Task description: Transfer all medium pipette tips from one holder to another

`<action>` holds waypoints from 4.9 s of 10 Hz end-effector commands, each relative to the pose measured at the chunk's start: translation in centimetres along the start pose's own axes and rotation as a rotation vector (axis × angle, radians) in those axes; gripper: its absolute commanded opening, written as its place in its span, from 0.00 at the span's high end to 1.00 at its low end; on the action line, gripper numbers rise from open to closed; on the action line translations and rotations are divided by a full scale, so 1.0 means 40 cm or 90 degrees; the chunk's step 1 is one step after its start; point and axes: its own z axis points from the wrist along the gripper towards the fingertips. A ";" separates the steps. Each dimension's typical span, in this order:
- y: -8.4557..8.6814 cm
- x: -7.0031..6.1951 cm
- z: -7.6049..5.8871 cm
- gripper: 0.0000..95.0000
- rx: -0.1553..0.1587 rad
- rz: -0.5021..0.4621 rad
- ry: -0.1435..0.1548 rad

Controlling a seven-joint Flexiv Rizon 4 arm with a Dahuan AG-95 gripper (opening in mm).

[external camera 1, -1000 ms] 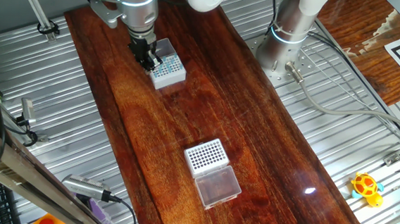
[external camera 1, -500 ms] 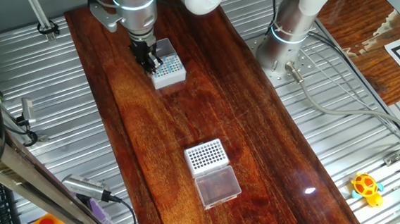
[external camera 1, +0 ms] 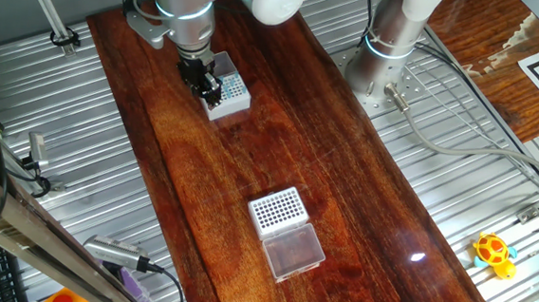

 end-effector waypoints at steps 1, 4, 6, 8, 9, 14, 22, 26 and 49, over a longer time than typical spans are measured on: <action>0.003 0.005 0.001 0.60 0.005 0.006 -0.001; 0.003 0.016 0.019 0.60 0.000 0.022 -0.001; 0.009 0.044 0.032 0.60 0.001 0.020 -0.002; 0.013 0.065 0.050 0.60 0.003 0.016 -0.006; 0.009 0.071 0.059 0.60 0.003 0.014 -0.008; 0.001 0.078 0.065 0.60 0.001 -0.005 -0.016; -0.003 0.074 0.080 0.80 0.003 0.009 -0.011; -0.004 0.072 0.086 0.80 0.004 0.010 -0.010; 0.073 0.008 -0.096 1.00 0.003 -0.034 0.022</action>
